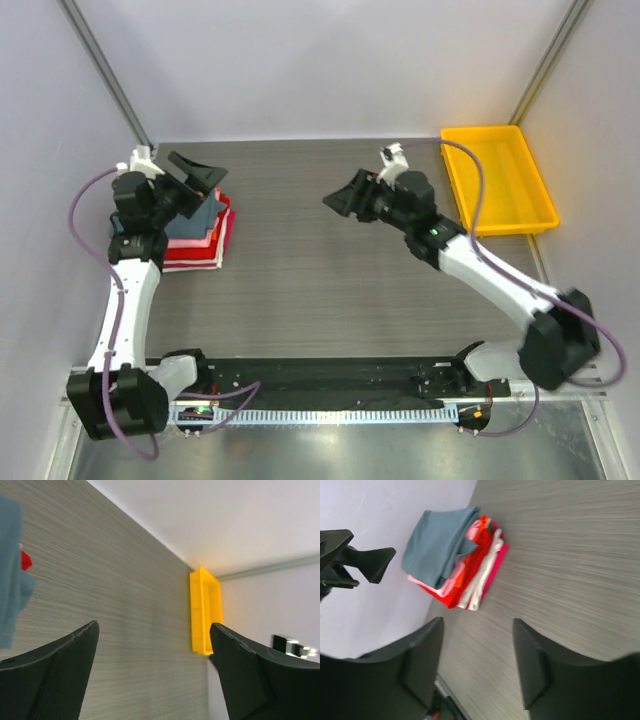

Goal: Fold and stack the t-shirts
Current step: Reset both grippers

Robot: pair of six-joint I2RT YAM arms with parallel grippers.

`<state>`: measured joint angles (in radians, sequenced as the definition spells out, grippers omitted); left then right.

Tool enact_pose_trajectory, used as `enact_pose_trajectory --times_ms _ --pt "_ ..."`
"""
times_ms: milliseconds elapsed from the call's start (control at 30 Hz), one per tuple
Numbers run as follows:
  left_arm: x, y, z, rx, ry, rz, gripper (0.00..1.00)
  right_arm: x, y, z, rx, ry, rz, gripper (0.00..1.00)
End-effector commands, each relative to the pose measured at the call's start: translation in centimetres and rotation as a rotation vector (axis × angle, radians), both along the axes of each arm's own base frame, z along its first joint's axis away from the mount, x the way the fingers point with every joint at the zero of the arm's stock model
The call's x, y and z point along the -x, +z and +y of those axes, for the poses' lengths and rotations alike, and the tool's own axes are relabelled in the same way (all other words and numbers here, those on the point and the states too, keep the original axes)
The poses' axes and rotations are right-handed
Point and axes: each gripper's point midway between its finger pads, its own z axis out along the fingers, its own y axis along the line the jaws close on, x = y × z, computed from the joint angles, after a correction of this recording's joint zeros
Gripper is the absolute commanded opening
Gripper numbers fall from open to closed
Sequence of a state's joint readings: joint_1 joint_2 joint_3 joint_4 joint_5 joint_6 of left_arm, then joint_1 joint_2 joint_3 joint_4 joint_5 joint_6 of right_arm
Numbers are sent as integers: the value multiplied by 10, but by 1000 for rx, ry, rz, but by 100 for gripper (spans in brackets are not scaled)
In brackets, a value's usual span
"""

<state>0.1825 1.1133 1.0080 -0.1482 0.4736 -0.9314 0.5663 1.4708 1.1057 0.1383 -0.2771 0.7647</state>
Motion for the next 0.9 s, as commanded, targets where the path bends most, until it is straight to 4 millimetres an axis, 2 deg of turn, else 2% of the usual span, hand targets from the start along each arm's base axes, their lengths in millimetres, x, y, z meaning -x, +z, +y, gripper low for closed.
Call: enact_pose_trajectory --times_ms 0,33,67,100,133,167,200,233,300,333,367,400,433,500,567,600,700,867 --pt "15 -11 -28 -131 -39 -18 95 24 -10 -67 218 -180 -158 68" --pt "21 -23 -54 -163 -77 -7 95 31 -14 -83 243 -232 -169 78" --pt "24 -28 -67 -204 -105 -13 95 37 -44 -107 315 -301 -149 82" --pt "27 -38 -77 -240 -119 -7 95 48 -31 -122 296 -341 -193 84" --pt "37 -45 -105 -277 -184 -14 95 53 -40 -134 319 -379 -187 86" --pt "37 -54 -105 -349 -150 -19 95 56 -48 -145 331 -414 -184 87" --pt "41 -70 -111 -385 -152 -15 96 66 -67 -162 366 -465 -157 90" --pt "53 -76 -131 -405 -204 -37 96 72 -80 -171 396 -483 -131 90" --pt "59 -101 -139 -466 -211 -57 100 79 -102 -189 443 -540 -95 90" --pt "70 -112 -152 -491 -258 -58 100 84 -106 -197 455 -561 -91 91" --pt "69 -114 -157 -507 -264 -92 100 88 -118 -205 489 -576 -82 91" --pt "75 -131 -159 -538 -286 -74 100 90 -122 -214 518 -604 -87 91" --pt "80 -138 -166 -557 -318 -73 100 92 -119 -221 524 -628 -108 90" --pt "85 -156 -173 -623 -363 -66 100 96 -129 -227 520 -651 -95 91" --pt "88 -169 -176 -673 -391 -59 100 97 -126 -219 480 -615 -136 90" --pt "89 -173 -177 -695 -402 -64 100 99 -139 -222 493 -616 -126 90" --pt "94 -180 -180 -766 -440 -87 100 100 -136 -222 466 -627 -139 90" --pt "94 -184 -173 -787 -419 -133 100 100 -137 -228 443 -665 -141 90"
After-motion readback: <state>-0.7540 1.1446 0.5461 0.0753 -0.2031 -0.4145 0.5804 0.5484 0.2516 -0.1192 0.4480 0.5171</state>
